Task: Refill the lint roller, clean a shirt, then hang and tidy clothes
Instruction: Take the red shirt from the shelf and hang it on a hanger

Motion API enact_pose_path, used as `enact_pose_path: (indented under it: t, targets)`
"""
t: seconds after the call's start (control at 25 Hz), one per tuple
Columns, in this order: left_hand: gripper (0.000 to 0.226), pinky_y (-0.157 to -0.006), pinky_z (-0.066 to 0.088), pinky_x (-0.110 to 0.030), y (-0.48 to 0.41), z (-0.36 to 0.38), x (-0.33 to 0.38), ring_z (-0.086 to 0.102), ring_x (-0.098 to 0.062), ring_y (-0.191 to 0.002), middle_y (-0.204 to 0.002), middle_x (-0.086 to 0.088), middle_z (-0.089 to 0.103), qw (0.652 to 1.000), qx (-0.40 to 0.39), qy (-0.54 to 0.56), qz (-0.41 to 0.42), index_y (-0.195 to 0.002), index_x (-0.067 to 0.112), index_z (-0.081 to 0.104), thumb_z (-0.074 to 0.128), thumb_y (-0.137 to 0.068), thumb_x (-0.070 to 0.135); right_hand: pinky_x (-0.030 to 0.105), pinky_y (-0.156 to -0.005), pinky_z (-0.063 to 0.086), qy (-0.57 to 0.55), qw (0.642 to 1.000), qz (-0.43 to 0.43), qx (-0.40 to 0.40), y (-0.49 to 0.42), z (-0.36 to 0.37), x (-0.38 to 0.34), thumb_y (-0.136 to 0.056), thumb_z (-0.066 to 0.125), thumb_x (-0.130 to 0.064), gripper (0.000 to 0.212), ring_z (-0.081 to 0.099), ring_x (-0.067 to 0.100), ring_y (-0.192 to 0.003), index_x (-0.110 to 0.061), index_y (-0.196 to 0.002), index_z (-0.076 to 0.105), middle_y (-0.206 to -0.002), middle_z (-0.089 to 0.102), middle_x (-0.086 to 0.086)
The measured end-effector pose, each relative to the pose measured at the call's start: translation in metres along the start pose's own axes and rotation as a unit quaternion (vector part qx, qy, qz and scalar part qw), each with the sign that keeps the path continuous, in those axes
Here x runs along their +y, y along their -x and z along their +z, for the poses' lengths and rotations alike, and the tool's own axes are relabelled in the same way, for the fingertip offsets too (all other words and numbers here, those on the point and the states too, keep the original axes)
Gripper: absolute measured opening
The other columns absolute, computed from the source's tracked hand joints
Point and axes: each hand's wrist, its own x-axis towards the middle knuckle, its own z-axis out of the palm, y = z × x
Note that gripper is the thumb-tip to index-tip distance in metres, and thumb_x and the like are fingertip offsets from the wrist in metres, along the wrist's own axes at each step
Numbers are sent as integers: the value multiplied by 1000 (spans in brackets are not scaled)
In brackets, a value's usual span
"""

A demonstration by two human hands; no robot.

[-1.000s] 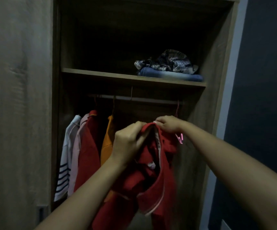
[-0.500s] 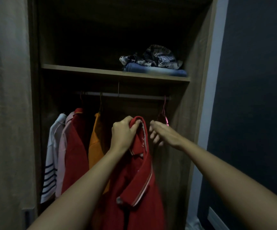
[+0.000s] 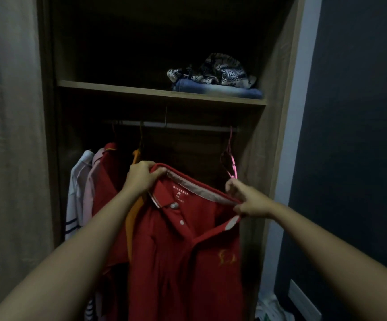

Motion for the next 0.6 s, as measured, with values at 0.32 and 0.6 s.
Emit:
enact_pose_path:
  t: [0.32,0.6]
  targets:
    - [16,-71,50,-21,-6,-25,-12,65,-13,-87,-89,3,68,978,-161,-52,124,-97,21,67,67,-82,14,25,-88,52,113,989,10,99,-14,-29,-8,-84,49,11,36,60,18,-106,-10,-103,72,-119,61,4]
    - [28,-67,48,-18,3,-13,-25,62,2,-79,-87,6,66,964,-148,-44,218,-85,22,57,62,-79,-5,40,-84,56,152,954,153,209,-38,-8,-4,-82,56,-5,20,66,28,-92,-6,-93,73,-100,71,12]
